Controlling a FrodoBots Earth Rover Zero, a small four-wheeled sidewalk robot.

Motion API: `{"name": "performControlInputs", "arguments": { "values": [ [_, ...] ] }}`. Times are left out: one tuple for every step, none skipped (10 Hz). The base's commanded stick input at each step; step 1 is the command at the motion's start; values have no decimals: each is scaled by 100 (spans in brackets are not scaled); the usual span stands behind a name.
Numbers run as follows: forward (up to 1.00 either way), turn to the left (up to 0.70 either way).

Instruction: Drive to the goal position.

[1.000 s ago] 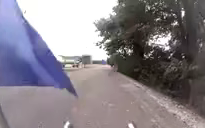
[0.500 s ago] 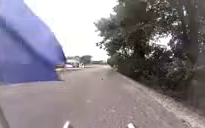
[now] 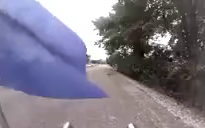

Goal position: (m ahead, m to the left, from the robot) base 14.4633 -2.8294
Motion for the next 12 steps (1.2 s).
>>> {"name": "performControlInputs", "arguments": {
  "values": [
    [45,0],
    [45,0],
    [45,0],
    [45,0],
    [45,0],
    [45,0],
    [45,0],
    [45,0],
    [45,0],
    [45,0],
    [45,0],
    [45,0]
  ]
}}
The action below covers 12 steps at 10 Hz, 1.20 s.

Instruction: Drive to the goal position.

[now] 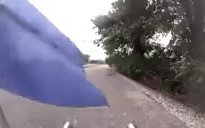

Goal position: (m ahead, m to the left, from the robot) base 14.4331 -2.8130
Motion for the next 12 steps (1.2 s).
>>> {"name": "performControlInputs", "arguments": {
  "values": [
    [45,0],
    [45,0],
    [45,0],
    [45,0],
    [45,0],
    [45,0],
    [45,0],
    [45,0],
    [45,0],
    [45,0],
    [45,0],
    [45,0]
  ]
}}
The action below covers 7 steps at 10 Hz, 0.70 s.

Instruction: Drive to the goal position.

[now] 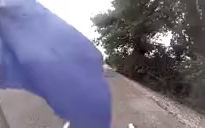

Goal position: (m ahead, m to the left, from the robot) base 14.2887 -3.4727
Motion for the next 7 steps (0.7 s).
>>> {"name": "performControlInputs", "arguments": {
  "values": [
    [45,0],
    [45,0],
    [45,0],
    [45,0],
    [45,0],
    [45,0],
    [45,0]
  ]
}}
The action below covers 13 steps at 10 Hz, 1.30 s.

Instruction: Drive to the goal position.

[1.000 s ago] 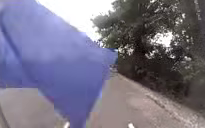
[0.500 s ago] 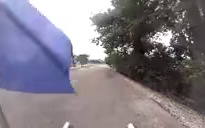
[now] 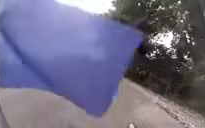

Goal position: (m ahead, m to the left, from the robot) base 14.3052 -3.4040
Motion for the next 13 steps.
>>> {"name": "performControlInputs", "arguments": {
  "values": [
    [45,0],
    [45,1],
    [45,9],
    [45,20],
    [45,17],
    [45,0],
    [45,0],
    [45,0],
    [45,0],
    [45,0],
    [45,0],
    [45,0],
    [45,0]
  ]
}}
